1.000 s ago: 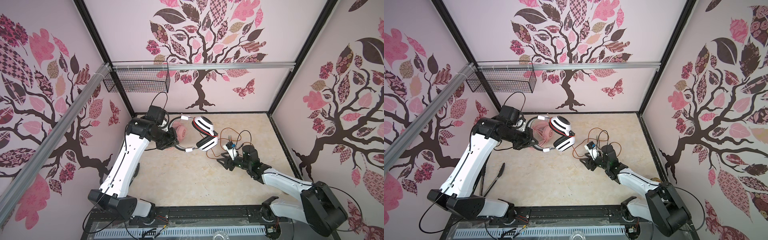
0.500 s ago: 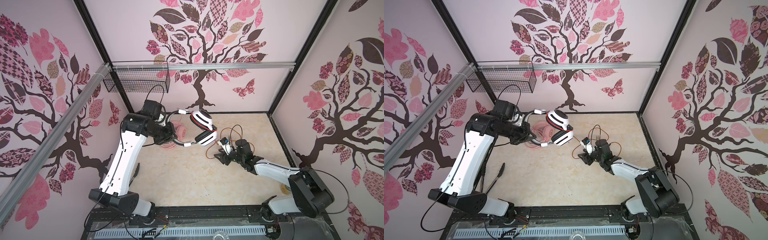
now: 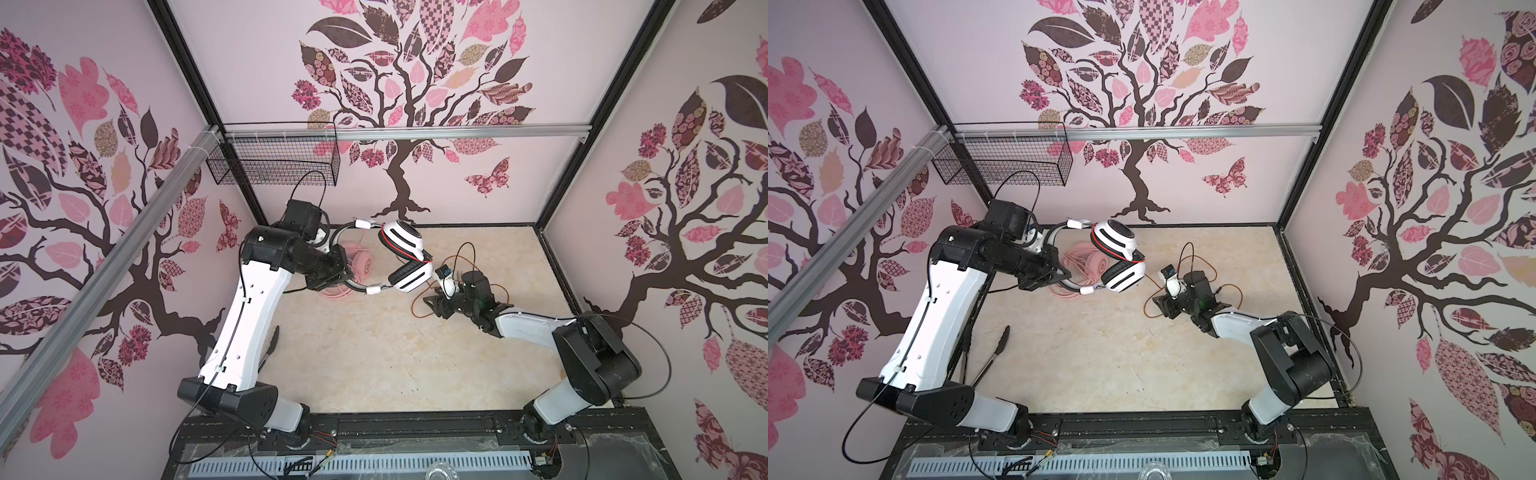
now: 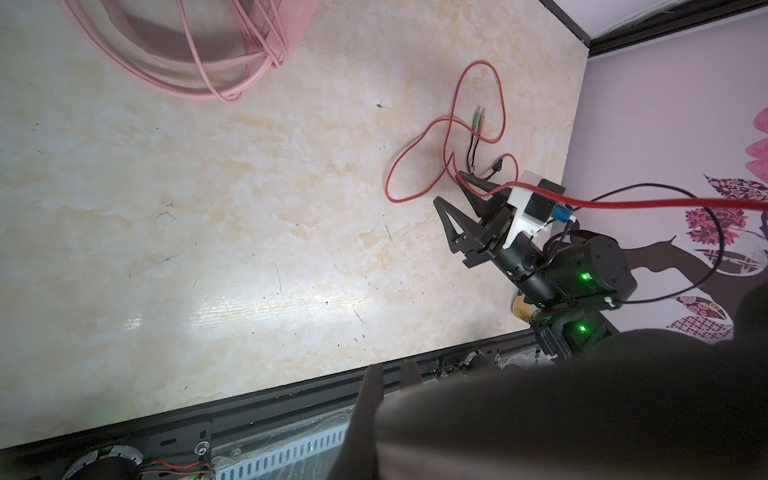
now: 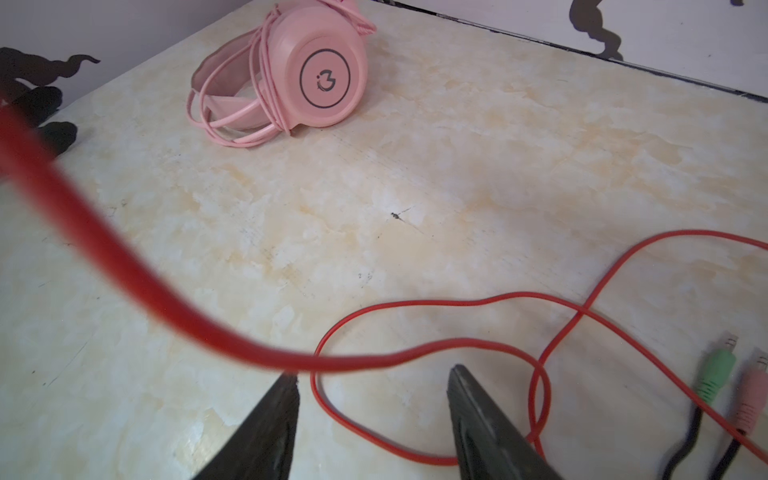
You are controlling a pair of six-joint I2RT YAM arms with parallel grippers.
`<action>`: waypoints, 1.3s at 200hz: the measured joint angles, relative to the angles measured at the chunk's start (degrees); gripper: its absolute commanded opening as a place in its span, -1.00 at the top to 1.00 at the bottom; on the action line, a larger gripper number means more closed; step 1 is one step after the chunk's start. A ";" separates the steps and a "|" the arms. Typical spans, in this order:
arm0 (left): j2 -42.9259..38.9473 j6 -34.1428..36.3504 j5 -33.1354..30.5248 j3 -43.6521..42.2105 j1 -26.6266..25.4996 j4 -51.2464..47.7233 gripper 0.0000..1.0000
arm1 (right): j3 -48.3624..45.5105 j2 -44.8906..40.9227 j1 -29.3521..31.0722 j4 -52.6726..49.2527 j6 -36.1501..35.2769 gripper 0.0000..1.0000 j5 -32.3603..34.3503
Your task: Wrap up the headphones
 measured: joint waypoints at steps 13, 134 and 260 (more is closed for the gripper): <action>0.00 0.04 0.11 0.94 0.22 -0.20 1.00 | 1.73 2.08 -0.20 0.31 0.22 -0.20 1.25; -0.02 1.44 1.73 2.36 2.78 -1.57 1.00 | 3.04 8.96 -1.44 10.43 -2.86 0.89 0.00; -0.02 1.51 4.11 2.49 3.80 -2.36 1.00 | -7.08 11.67 -1.77 38.36 -9.27 0.13 -1.88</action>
